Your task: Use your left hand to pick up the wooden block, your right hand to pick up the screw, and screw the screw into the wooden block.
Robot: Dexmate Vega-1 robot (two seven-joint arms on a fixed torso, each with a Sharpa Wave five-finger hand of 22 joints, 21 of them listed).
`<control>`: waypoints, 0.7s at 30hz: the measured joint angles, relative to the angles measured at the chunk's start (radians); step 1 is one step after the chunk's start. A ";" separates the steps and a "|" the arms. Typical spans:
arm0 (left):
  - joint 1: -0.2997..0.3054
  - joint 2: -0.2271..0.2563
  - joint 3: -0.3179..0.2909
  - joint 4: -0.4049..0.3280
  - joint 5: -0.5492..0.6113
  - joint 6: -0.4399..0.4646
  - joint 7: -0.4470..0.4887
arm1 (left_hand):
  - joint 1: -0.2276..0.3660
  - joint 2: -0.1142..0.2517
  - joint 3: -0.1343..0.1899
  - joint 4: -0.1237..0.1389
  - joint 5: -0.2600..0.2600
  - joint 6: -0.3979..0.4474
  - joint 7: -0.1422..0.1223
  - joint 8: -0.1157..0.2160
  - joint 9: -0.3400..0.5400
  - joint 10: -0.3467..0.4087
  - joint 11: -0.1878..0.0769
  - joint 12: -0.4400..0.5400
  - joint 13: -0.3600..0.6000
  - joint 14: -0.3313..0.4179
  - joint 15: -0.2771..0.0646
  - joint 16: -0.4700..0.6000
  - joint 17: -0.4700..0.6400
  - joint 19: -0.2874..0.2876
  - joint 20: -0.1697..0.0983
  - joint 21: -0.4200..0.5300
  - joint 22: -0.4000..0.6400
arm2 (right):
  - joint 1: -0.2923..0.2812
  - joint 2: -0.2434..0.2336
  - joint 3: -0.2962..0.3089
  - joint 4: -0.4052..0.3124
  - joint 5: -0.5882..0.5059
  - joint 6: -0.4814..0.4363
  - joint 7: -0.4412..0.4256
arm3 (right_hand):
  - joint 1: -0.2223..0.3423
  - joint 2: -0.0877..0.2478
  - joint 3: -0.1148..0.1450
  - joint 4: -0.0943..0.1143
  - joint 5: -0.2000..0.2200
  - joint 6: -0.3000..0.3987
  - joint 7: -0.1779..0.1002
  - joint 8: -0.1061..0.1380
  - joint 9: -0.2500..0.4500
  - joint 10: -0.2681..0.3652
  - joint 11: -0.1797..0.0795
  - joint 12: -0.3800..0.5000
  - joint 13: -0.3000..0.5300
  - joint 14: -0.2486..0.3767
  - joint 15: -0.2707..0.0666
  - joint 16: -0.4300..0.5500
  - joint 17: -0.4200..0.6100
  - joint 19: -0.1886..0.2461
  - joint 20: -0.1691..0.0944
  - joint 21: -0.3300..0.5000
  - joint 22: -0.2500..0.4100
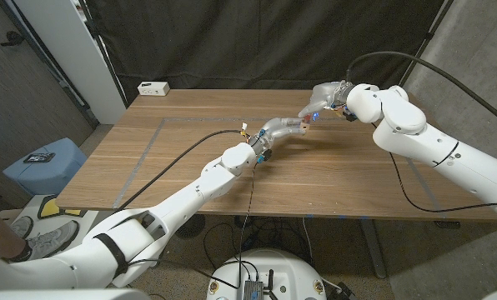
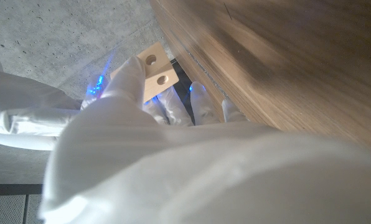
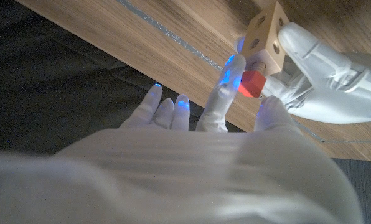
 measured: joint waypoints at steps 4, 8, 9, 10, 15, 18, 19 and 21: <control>-0.004 -0.003 0.000 0.008 0.000 0.000 -0.002 | 0.000 0.000 0.000 0.000 0.000 0.001 0.001 0.003 0.000 0.000 0.000 0.000 0.000 0.000 0.000 0.000 0.000 0.000 0.000 0.000 0.000 | 0.003 0.000 -0.001 -0.004 -0.018 -0.010 0.021 | -0.035 -0.008 -0.014 0.014 0.000 -0.036 0.011 -0.024 0.000 -0.006 0.006 -0.012 0.000 0.001 0.010 -0.005 0.001 -0.008 0.008 -0.005 0.000; -0.004 -0.003 0.000 0.008 -0.001 -0.002 -0.004 | 0.000 0.000 0.004 -0.004 0.000 0.001 0.001 0.003 0.000 0.000 0.000 0.000 0.000 0.000 0.000 0.000 0.000 0.000 0.000 0.000 0.000 | 0.008 -0.003 -0.002 -0.010 -0.027 -0.013 0.043 | -0.058 -0.010 -0.022 0.014 0.000 -0.087 0.016 -0.051 0.002 -0.025 0.009 -0.025 0.000 -0.008 0.019 -0.016 0.001 -0.018 0.018 -0.012 0.000; -0.006 -0.004 0.000 0.010 -0.001 -0.002 -0.004 | 0.000 0.000 0.004 -0.004 0.000 0.001 0.001 0.003 0.000 0.000 0.000 0.000 0.000 0.000 0.000 0.000 0.000 0.000 0.000 0.000 0.000 | 0.009 -0.004 -0.002 -0.011 -0.027 -0.013 0.043 | -0.058 -0.010 -0.022 0.014 0.000 -0.100 0.017 -0.058 0.003 -0.030 0.010 -0.028 0.000 -0.013 0.024 -0.017 0.001 -0.022 0.021 -0.012 0.000; -0.006 -0.004 0.000 0.010 -0.001 -0.002 -0.004 | 0.000 0.000 0.004 -0.004 0.000 0.001 0.001 0.003 0.000 0.000 0.000 0.000 0.000 0.000 0.000 0.000 0.000 0.000 0.000 0.000 0.000 | 0.010 -0.005 -0.002 -0.012 -0.027 -0.013 0.043 | -0.058 -0.010 -0.024 0.011 0.000 -0.116 0.017 -0.066 0.006 -0.037 0.012 -0.032 0.000 -0.017 0.028 -0.020 0.001 -0.024 0.019 -0.012 0.000; -0.006 -0.004 0.000 0.011 -0.001 -0.002 -0.004 | 0.000 0.000 0.004 -0.004 0.000 0.001 0.001 0.003 0.000 0.000 0.000 0.000 0.000 0.000 0.000 0.000 0.000 0.000 0.000 0.000 0.000 | 0.015 -0.009 -0.002 -0.017 -0.032 -0.014 0.067 | -0.072 -0.009 -0.029 0.006 0.000 -0.187 0.021 -0.094 0.018 -0.071 0.016 -0.044 0.002 -0.035 0.045 -0.027 -0.002 -0.038 0.030 -0.016 0.000; -0.006 -0.004 0.000 0.010 -0.001 -0.002 -0.005 | 0.000 0.000 0.004 -0.004 0.000 0.001 0.001 0.003 0.000 0.000 0.000 -0.001 0.000 0.000 0.000 0.000 0.000 0.000 0.000 0.000 0.000 | 0.017 -0.012 -0.002 -0.020 -0.034 -0.014 0.080 | -0.072 -0.009 -0.029 0.006 0.000 -0.225 0.026 -0.105 0.028 -0.088 0.020 -0.047 0.003 -0.040 0.050 -0.034 -0.002 -0.047 0.032 -0.016 0.000; -0.006 -0.004 0.001 0.009 -0.001 -0.002 -0.005 | 0.000 0.000 0.004 -0.004 0.000 0.001 0.001 0.003 -0.001 0.000 0.000 -0.001 0.000 0.000 0.000 0.000 0.000 0.000 0.000 0.000 0.000 | 0.018 -0.013 -0.002 -0.020 -0.034 -0.014 0.086 | -0.072 -0.009 -0.029 0.006 0.000 -0.239 0.026 -0.109 0.030 -0.098 0.022 -0.048 0.003 -0.042 0.052 -0.036 -0.002 -0.053 0.034 -0.016 0.000; -0.006 -0.003 0.001 0.007 -0.001 -0.002 -0.005 | 0.000 0.000 0.004 -0.004 -0.001 0.001 0.001 0.003 -0.001 0.000 0.000 -0.001 0.000 0.000 0.000 0.000 0.000 0.000 0.000 0.000 0.000 | 0.018 -0.014 0.000 -0.022 -0.034 -0.013 0.091 | -0.072 -0.009 -0.033 0.002 0.000 -0.267 0.030 -0.118 0.035 -0.113 0.024 -0.048 0.003 -0.046 0.057 -0.038 -0.002 -0.054 0.036 -0.016 0.000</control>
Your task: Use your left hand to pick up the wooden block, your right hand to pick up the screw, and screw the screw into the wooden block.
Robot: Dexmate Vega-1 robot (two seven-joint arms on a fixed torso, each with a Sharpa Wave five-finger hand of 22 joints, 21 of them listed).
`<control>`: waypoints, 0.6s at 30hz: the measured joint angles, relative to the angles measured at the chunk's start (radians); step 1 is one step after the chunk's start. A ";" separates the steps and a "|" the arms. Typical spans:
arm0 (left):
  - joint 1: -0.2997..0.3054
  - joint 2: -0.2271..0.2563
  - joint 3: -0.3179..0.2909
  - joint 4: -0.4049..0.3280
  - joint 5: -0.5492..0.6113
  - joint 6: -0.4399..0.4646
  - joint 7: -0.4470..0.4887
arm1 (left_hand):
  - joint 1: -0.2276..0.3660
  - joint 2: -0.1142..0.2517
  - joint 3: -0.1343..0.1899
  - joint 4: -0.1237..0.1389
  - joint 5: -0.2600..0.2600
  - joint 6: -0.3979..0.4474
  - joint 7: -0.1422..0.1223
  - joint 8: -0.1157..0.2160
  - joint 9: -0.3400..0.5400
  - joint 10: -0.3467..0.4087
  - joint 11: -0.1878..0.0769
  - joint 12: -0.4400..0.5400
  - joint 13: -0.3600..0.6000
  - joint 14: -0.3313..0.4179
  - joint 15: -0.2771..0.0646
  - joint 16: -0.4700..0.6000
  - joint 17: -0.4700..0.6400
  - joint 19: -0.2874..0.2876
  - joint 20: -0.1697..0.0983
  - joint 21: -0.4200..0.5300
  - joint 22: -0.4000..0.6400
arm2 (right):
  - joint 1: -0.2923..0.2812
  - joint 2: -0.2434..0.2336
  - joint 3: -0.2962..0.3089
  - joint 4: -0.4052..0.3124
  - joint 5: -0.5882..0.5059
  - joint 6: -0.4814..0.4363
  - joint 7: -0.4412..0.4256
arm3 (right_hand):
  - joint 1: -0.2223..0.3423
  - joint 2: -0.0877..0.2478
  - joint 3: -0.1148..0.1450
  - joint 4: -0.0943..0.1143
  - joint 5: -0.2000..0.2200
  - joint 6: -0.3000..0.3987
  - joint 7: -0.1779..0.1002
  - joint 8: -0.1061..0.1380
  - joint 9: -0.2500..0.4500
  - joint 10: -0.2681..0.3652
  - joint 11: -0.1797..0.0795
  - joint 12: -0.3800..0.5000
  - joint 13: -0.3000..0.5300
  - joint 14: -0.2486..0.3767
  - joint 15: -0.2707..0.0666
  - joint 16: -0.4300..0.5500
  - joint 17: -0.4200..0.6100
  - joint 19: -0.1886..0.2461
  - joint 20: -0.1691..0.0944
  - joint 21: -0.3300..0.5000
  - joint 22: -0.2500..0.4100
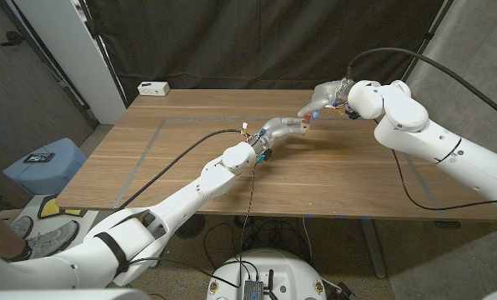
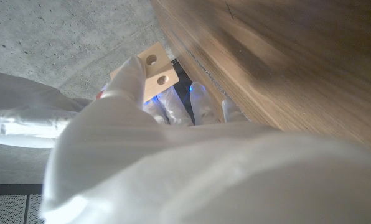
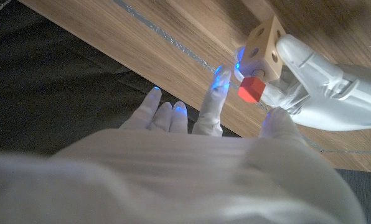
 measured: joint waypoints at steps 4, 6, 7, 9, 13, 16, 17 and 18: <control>0.000 0.000 0.000 0.000 0.000 0.003 0.000 | 0.000 0.000 0.000 0.000 0.000 0.000 0.000 0.000 0.000 -0.001 0.001 -0.001 0.000 0.000 0.000 0.000 0.000 0.000 0.000 0.000 0.000 | 0.000 -0.006 0.008 -0.005 0.000 0.000 0.000 | 0.000 0.000 0.007 -0.011 0.000 -0.074 0.002 -0.028 0.005 -0.032 0.005 -0.004 0.000 -0.013 0.013 -0.006 0.000 -0.022 0.011 -0.004 0.000; 0.000 0.000 0.000 0.000 0.000 0.005 0.000 | 0.000 0.000 0.000 0.000 0.000 0.000 0.000 0.000 0.000 -0.002 0.001 -0.003 0.000 0.000 0.000 0.000 0.000 0.000 0.000 0.000 0.000 | -0.001 -0.011 0.014 -0.007 0.000 0.000 0.000 | 0.001 0.001 0.007 -0.015 0.000 -0.115 0.004 -0.046 0.005 -0.054 0.010 -0.004 0.000 -0.023 0.022 -0.008 -0.003 -0.036 0.014 -0.004 0.000; 0.000 0.000 0.000 0.000 0.000 0.005 0.000 | 0.000 0.000 0.000 0.000 0.000 0.000 0.000 0.000 0.000 -0.002 0.001 -0.003 0.000 0.000 0.000 0.000 0.000 0.000 0.000 0.000 0.000 | -0.003 -0.012 0.017 -0.008 0.000 0.000 0.000 | 0.007 0.007 0.010 -0.018 0.000 -0.129 0.007 -0.053 0.005 -0.062 0.012 -0.004 0.000 -0.026 0.021 -0.008 -0.005 -0.036 0.014 -0.004 0.000; 0.005 0.005 0.001 -0.015 0.000 0.007 0.001 | 0.000 0.000 0.000 0.000 0.000 0.000 0.000 0.000 0.000 -0.002 0.001 -0.003 0.000 0.000 0.000 0.000 0.000 0.000 0.000 0.000 0.000 | -0.006 -0.017 0.024 -0.010 0.025 0.020 0.021 | 0.010 0.010 0.012 -0.027 0.002 -0.161 0.011 -0.068 0.005 -0.078 0.019 -0.004 0.002 -0.035 0.027 -0.010 -0.005 -0.044 0.014 -0.004 0.000; 0.009 0.008 0.001 -0.021 0.000 0.011 0.002 | 0.000 0.000 0.000 0.000 -0.001 0.000 0.000 -0.001 0.001 -0.002 0.001 -0.004 0.000 0.000 0.000 0.000 0.000 0.000 0.000 0.000 0.000 | -0.010 -0.027 0.038 -0.013 0.054 0.035 0.023 | 0.032 0.027 0.030 -0.045 0.012 -0.223 0.016 -0.100 0.002 -0.119 0.025 -0.004 0.005 -0.060 0.030 -0.015 -0.005 -0.070 0.020 -0.004 -0.003; 0.010 0.008 0.001 -0.023 0.000 0.012 0.004 | 0.000 0.000 0.000 0.000 -0.001 0.000 0.000 -0.001 0.001 -0.002 0.002 -0.004 0.000 0.000 0.000 0.000 0.000 0.000 0.000 0.000 0.000 | -0.013 -0.036 0.048 -0.014 0.066 0.042 0.023 | 0.062 0.032 0.044 -0.060 0.017 -0.260 0.017 -0.119 0.002 -0.138 0.026 -0.004 0.005 -0.080 0.036 -0.015 -0.005 -0.085 0.020 -0.004 -0.003; 0.013 0.010 0.001 -0.026 0.000 0.013 0.004 | 0.000 0.000 0.000 0.000 -0.001 0.000 0.000 -0.001 0.001 -0.002 0.001 -0.004 0.000 0.000 0.000 0.000 0.000 0.000 0.000 0.000 0.000 | -0.013 -0.038 0.051 -0.014 0.090 0.055 0.025 | 0.068 0.036 0.049 -0.065 0.021 -0.271 0.019 -0.126 -0.001 -0.149 0.025 -0.004 0.005 -0.089 0.038 -0.015 -0.005 -0.092 0.021 -0.004 -0.003; 0.013 0.010 0.001 -0.026 0.000 0.013 0.004 | 0.000 0.000 0.000 0.000 -0.002 0.000 0.000 -0.001 0.001 -0.001 0.001 -0.004 0.000 0.000 0.000 0.000 0.000 0.000 0.000 0.000 0.000 | -0.013 -0.041 0.054 -0.015 0.090 0.055 0.025 | 0.079 0.033 0.054 -0.070 0.023 -0.282 0.018 -0.133 -0.003 -0.161 0.025 -0.004 0.005 -0.097 0.039 -0.020 -0.005 -0.093 0.021 -0.004 -0.003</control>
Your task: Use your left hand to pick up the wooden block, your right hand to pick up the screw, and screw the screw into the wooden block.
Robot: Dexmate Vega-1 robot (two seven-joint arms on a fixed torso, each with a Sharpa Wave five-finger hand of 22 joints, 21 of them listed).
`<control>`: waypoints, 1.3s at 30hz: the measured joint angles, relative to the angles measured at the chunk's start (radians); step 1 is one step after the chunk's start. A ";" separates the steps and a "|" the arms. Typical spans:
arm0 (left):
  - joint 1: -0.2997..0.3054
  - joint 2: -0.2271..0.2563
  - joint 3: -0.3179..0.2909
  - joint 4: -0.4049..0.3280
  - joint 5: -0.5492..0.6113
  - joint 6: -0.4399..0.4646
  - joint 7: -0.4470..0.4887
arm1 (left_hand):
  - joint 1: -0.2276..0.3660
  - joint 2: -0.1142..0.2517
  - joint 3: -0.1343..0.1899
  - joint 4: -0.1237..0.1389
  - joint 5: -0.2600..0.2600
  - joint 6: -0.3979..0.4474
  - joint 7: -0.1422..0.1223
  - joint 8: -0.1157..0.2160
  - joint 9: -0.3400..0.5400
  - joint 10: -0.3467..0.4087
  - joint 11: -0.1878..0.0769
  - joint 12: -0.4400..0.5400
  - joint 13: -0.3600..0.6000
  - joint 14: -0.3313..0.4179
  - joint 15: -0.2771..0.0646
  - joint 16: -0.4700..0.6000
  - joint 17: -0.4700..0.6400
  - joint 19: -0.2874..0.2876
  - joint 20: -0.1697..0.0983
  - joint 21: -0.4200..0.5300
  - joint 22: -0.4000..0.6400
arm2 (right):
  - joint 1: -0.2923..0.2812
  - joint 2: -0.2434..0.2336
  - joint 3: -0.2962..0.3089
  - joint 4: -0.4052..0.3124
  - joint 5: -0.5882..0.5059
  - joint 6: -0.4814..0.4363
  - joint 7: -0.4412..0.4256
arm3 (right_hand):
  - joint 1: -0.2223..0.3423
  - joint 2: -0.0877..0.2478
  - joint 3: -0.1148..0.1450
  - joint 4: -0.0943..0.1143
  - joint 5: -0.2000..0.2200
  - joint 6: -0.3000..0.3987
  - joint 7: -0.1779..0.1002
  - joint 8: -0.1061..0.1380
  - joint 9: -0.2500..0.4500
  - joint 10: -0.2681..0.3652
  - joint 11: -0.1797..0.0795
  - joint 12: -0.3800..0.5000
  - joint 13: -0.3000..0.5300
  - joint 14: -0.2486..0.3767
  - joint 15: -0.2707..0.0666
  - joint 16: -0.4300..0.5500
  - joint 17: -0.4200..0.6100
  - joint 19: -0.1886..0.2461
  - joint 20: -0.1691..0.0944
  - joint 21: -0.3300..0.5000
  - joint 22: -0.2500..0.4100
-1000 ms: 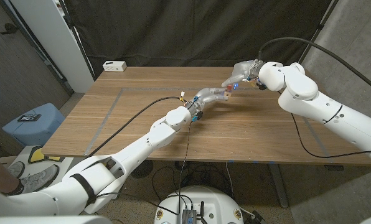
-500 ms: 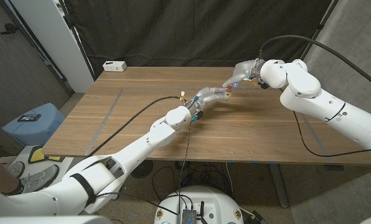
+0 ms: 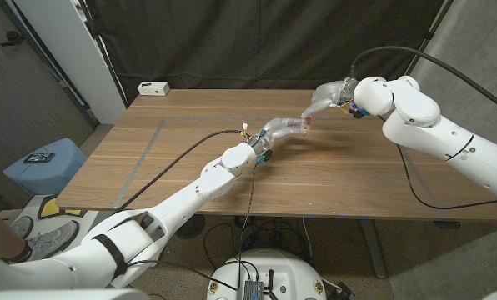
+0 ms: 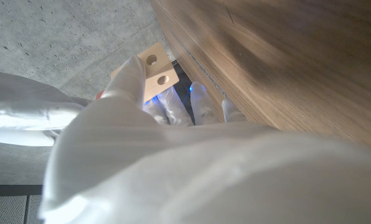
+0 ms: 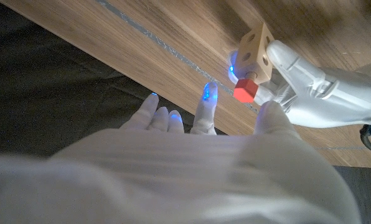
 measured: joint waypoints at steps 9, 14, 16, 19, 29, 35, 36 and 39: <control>0.003 0.003 0.000 -0.006 0.000 0.001 0.001 | 0.000 0.000 0.000 0.000 0.003 0.000 0.000 -0.006 0.000 0.001 -0.001 0.000 0.000 0.000 0.000 0.000 0.000 0.000 0.000 0.000 0.000 | 0.012 -0.019 0.006 -0.001 0.048 0.041 0.025 | 0.046 0.009 0.025 -0.025 0.008 -0.080 -0.003 -0.044 0.000 -0.071 -0.001 0.000 0.000 -0.050 0.009 -0.001 0.000 -0.032 0.007 0.000 0.000; 0.004 0.003 0.000 -0.007 0.000 0.001 0.001 | 0.000 0.000 0.000 0.000 0.003 0.000 0.000 -0.002 0.000 0.001 -0.001 0.000 0.000 0.000 0.000 0.000 0.000 0.000 0.000 0.000 0.000 | 0.023 -0.026 0.005 0.002 0.055 0.060 0.040 | 0.083 0.007 0.040 -0.038 0.008 -0.105 -0.017 -0.058 0.000 -0.108 -0.007 0.000 0.000 -0.066 0.009 -0.001 0.000 -0.037 0.013 0.000 0.000; 0.004 0.004 0.000 -0.007 0.000 0.002 0.001 | 0.000 0.000 0.000 0.000 0.003 0.000 0.000 -0.002 0.000 0.001 -0.001 0.000 0.000 0.000 0.000 0.000 0.000 0.000 0.000 0.000 0.000 | 0.026 -0.028 0.004 0.003 0.056 0.064 0.044 | 0.097 0.004 0.049 -0.040 0.015 -0.114 -0.026 -0.062 0.000 -0.116 -0.006 0.000 0.000 -0.074 0.009 -0.001 0.000 -0.037 0.013 0.000 0.000; 0.004 0.004 0.000 -0.007 0.000 0.001 0.000 | 0.000 0.000 0.000 0.000 0.003 0.000 0.000 -0.002 0.000 0.001 -0.001 0.000 0.000 0.000 0.000 0.000 0.000 0.000 0.000 0.000 0.000 | 0.028 -0.030 0.003 0.004 0.056 0.064 0.044 | 0.116 0.003 0.057 -0.042 0.015 -0.114 -0.042 -0.062 0.000 -0.123 -0.013 0.000 0.000 -0.077 0.009 -0.001 0.000 -0.037 0.013 0.000 0.000; 0.005 0.007 0.000 -0.010 0.000 0.001 -0.002 | 0.000 0.000 0.003 -0.003 0.003 0.000 0.000 -0.002 -0.001 -0.001 -0.003 0.000 0.000 0.000 0.000 0.000 0.000 0.000 0.000 0.000 0.000 | 0.028 -0.032 0.002 0.005 0.057 0.076 0.047 | 0.172 -0.007 0.079 -0.044 0.015 -0.076 -0.090 -0.062 -0.005 -0.132 -0.054 0.005 0.000 -0.082 0.004 0.003 -0.004 -0.037 0.013 0.000 0.000; 0.007 0.010 0.000 -0.017 0.001 0.002 -0.002 | 0.000 0.000 0.003 -0.003 0.002 0.000 0.000 0.001 -0.001 -0.001 -0.003 0.000 0.000 0.000 0.000 0.000 0.000 0.000 0.000 0.000 0.000 | 0.027 -0.028 0.000 0.004 0.045 0.089 0.043 | 0.192 -0.003 0.092 -0.042 0.012 -0.051 -0.097 -0.055 -0.005 -0.121 -0.065 0.012 0.000 -0.080 0.001 0.003 -0.005 -0.033 0.009 0.005 0.000; 0.007 0.010 0.000 -0.017 0.001 0.002 -0.002 | 0.000 0.000 0.003 -0.003 0.002 0.000 0.000 0.002 -0.001 -0.001 -0.003 0.000 0.000 0.000 0.000 0.000 0.000 0.000 0.000 0.000 0.000 | 0.027 -0.027 -0.001 0.004 0.045 0.089 0.043 | 0.198 -0.007 0.094 -0.042 0.010 -0.048 -0.101 -0.055 -0.005 -0.120 -0.065 0.012 0.000 -0.078 0.000 0.003 -0.005 -0.033 0.009 0.005 0.000; 0.007 0.010 0.000 -0.017 0.001 0.002 -0.002 | 0.000 0.000 0.003 -0.003 0.002 0.000 0.000 0.002 -0.001 -0.001 -0.003 0.000 0.000 0.000 0.000 0.000 0.000 0.000 0.000 0.000 0.000 | 0.027 -0.023 -0.001 0.004 0.045 0.089 0.043 | 0.210 -0.005 0.097 -0.039 0.009 -0.032 -0.102 -0.046 -0.003 -0.114 -0.072 0.016 0.000 -0.074 -0.004 0.003 -0.005 -0.027 0.003 0.005 0.000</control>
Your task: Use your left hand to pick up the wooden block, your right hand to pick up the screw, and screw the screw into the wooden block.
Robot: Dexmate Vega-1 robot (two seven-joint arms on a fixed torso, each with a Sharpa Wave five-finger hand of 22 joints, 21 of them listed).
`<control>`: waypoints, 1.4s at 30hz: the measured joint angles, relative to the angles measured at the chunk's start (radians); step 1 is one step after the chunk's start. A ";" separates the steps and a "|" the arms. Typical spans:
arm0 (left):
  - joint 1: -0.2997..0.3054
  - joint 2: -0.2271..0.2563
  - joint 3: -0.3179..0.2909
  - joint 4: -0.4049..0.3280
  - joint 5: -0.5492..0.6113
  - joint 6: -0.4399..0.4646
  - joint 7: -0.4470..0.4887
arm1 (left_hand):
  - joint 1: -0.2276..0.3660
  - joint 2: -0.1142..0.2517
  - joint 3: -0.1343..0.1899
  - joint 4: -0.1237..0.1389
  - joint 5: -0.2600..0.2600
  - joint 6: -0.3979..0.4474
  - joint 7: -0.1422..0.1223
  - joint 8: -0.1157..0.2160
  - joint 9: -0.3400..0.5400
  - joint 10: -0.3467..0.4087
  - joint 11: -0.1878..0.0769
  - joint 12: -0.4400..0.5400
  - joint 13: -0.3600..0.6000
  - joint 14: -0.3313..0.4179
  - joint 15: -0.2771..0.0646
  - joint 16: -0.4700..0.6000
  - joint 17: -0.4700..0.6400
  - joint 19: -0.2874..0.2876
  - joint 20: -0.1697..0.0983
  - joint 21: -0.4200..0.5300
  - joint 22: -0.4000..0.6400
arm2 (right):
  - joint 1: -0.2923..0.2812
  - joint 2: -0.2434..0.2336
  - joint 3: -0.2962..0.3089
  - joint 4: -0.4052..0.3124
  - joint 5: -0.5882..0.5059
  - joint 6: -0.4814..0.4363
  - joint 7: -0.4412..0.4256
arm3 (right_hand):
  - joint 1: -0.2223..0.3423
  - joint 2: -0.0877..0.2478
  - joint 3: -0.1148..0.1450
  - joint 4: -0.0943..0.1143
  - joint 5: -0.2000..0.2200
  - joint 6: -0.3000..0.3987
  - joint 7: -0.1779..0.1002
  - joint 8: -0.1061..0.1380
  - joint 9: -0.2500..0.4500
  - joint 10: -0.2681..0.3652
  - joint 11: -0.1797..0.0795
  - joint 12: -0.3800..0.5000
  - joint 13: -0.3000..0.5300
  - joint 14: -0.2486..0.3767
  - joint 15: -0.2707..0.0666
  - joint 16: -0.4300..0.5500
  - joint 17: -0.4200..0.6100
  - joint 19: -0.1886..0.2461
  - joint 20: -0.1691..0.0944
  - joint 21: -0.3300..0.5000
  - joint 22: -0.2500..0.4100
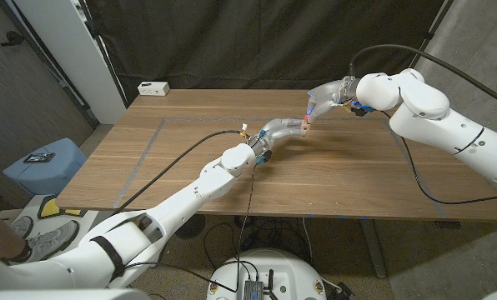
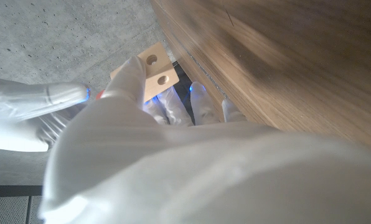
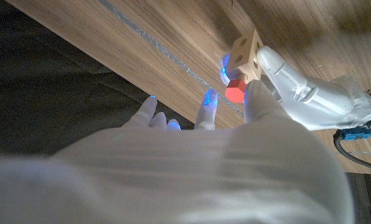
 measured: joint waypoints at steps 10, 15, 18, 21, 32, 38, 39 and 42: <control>0.003 0.004 -0.001 -0.007 0.001 0.000 0.001 | -0.027 0.005 0.000 0.000 -0.001 -0.003 0.003 0.000 0.000 0.000 0.000 0.000 0.000 0.000 0.000 0.000 0.000 0.000 0.000 0.000 0.000 | 0.000 0.013 -0.001 0.008 -0.024 0.020 -0.016 | 0.027 0.009 0.012 0.004 -0.008 0.050 -0.007 0.016 0.001 0.015 -0.007 0.000 0.000 0.011 -0.011 0.008 0.000 0.014 -0.007 0.000 0.000; 0.004 0.005 -0.001 -0.010 0.001 0.002 0.002 | -0.026 0.005 0.000 0.000 -0.002 -0.003 0.003 -0.001 0.000 0.000 0.000 0.000 0.000 0.000 0.000 0.000 0.000 0.000 0.000 0.000 0.000 | -0.003 0.015 -0.001 0.009 -0.027 0.021 -0.020 | 0.041 0.011 0.016 0.000 -0.008 0.082 -0.006 0.026 0.001 0.030 -0.011 0.007 0.000 0.015 -0.014 0.008 0.000 0.018 -0.010 0.000 0.000; 0.006 0.006 -0.001 -0.012 0.001 0.002 0.002 | -0.026 0.005 0.000 0.000 -0.002 -0.003 0.003 -0.001 0.000 0.000 0.000 0.000 0.000 0.000 0.000 0.000 0.000 0.000 0.000 0.000 0.000 | -0.007 0.017 -0.001 0.009 -0.029 0.022 -0.023 | 0.046 0.006 0.020 0.004 -0.008 0.097 -0.007 0.034 0.004 0.037 -0.011 0.007 0.000 0.018 -0.018 0.008 0.000 0.018 -0.011 0.000 0.000; 0.006 0.007 -0.002 -0.014 0.001 0.003 0.002 | -0.026 0.006 0.000 0.000 0.001 -0.003 0.003 -0.001 0.000 0.000 0.000 0.000 0.000 0.000 0.000 0.000 0.000 0.000 0.000 0.000 0.000 | -0.009 0.017 -0.001 0.009 -0.031 0.022 -0.026 | 0.046 0.006 0.020 0.004 -0.008 0.113 -0.006 0.041 0.005 0.041 -0.016 0.007 0.000 0.019 -0.019 0.008 0.000 0.021 -0.014 0.000 0.000; 0.010 0.009 -0.002 -0.021 0.002 0.005 0.004 | -0.026 0.006 0.000 0.000 0.001 -0.003 0.003 0.000 0.000 -0.001 0.001 0.000 0.000 0.000 0.000 0.000 0.000 0.000 0.000 0.000 0.000 | -0.021 0.017 0.006 0.005 -0.036 0.022 -0.037 | 0.055 0.007 0.024 0.008 -0.014 0.160 -0.011 0.060 0.005 0.073 -0.019 0.011 -0.002 0.029 -0.028 0.015 0.000 0.037 -0.019 0.000 0.000; 0.011 0.010 -0.002 -0.023 0.003 0.006 0.005 | -0.026 0.006 0.000 0.000 0.001 -0.003 0.003 0.000 0.000 -0.002 0.001 0.000 0.000 0.000 0.000 0.000 0.000 0.000 0.000 0.000 0.000 | -0.025 0.017 0.009 0.002 -0.036 0.022 -0.040 | 0.064 0.009 0.024 0.008 -0.018 0.191 -0.016 0.072 0.010 0.088 -0.019 0.013 -0.002 0.038 -0.030 0.016 0.000 0.041 -0.023 0.000 0.000; 0.011 0.010 -0.002 -0.023 0.003 0.006 0.005 | -0.026 0.006 0.000 0.000 0.001 -0.005 0.005 0.000 0.000 -0.002 0.001 0.000 0.000 0.000 0.000 0.000 0.000 0.000 0.000 0.000 0.000 | -0.025 0.017 0.010 0.002 -0.036 0.022 -0.042 | 0.064 0.009 0.024 0.008 -0.018 0.198 -0.016 0.074 0.010 0.088 -0.019 0.018 -0.002 0.040 -0.032 0.016 0.000 0.041 -0.023 0.000 0.000; 0.011 0.010 -0.002 -0.024 0.004 0.006 0.006 | -0.026 0.006 0.000 0.000 0.001 -0.003 0.003 0.000 0.001 -0.002 0.001 0.000 0.000 0.000 0.000 0.000 0.000 0.000 0.000 0.000 0.000 | -0.027 0.017 0.011 0.001 -0.036 0.022 -0.045 | 0.064 0.009 0.024 0.008 -0.018 0.214 -0.018 0.084 0.010 0.101 -0.021 0.019 -0.002 0.050 -0.032 0.016 0.000 0.044 -0.026 0.000 0.000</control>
